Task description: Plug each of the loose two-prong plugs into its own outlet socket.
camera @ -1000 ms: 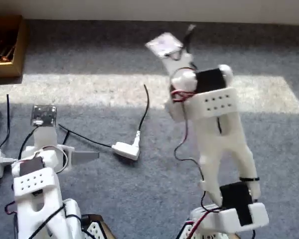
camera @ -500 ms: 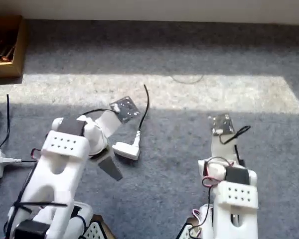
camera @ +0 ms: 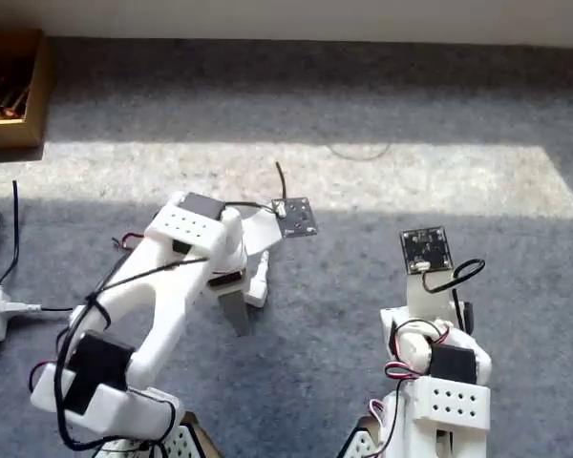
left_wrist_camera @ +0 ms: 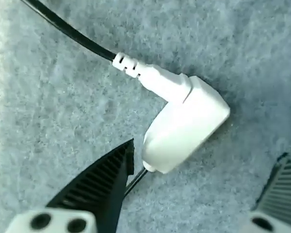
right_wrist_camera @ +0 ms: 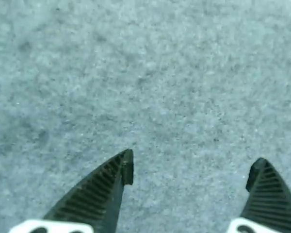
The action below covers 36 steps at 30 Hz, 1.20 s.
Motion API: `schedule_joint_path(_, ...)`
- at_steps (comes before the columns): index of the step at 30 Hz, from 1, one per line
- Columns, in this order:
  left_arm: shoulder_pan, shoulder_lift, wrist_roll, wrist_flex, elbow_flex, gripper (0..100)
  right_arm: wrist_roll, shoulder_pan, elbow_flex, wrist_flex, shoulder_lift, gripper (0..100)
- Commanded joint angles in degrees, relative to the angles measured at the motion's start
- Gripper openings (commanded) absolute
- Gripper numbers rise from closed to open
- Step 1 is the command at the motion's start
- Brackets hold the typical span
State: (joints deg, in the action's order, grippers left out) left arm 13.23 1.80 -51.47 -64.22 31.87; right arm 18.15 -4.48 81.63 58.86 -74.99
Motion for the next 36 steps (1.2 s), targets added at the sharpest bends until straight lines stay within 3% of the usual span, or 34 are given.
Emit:
schedule_joint_path(1,0.40,-4.26,-0.44,1.85,-2.33,41,0.44,-0.57,-0.22,-0.57,-0.75,35.3)
schedule_joint_path(8,0.84,-8.40,-0.26,2.55,-6.29,19,0.44,-0.48,-0.22,-0.66,-0.84,35.3)
schedule_joint_path(14,-0.40,-8.66,0.70,2.37,-9.19,4,0.44,4.09,2.95,-2.59,-0.84,35.3)
schedule_joint_path(19,-2.59,-8.04,-0.88,-2.29,-11.38,0,0.44,4.26,3.30,-3.12,-0.84,35.3)
schedule_joint_path(23,-14.29,-6.37,-0.44,-7.30,-19.74,1,0.44,4.26,3.30,-3.12,-0.84,35.3)
schedule_joint_path(28,-35.21,-6.29,-0.88,-8.35,-29.23,1,0.18,4.26,3.30,-3.12,-1.10,35.3)
schedule_joint_path(33,-53.41,-6.46,-4.22,-1.58,-32.13,1,0.09,4.35,3.38,-3.12,-1.19,35.3)
schedule_joint_path(36,-59.21,-10.42,-4.57,2.37,-32.04,1,0.09,4.35,3.38,-3.12,-1.19,35.3)
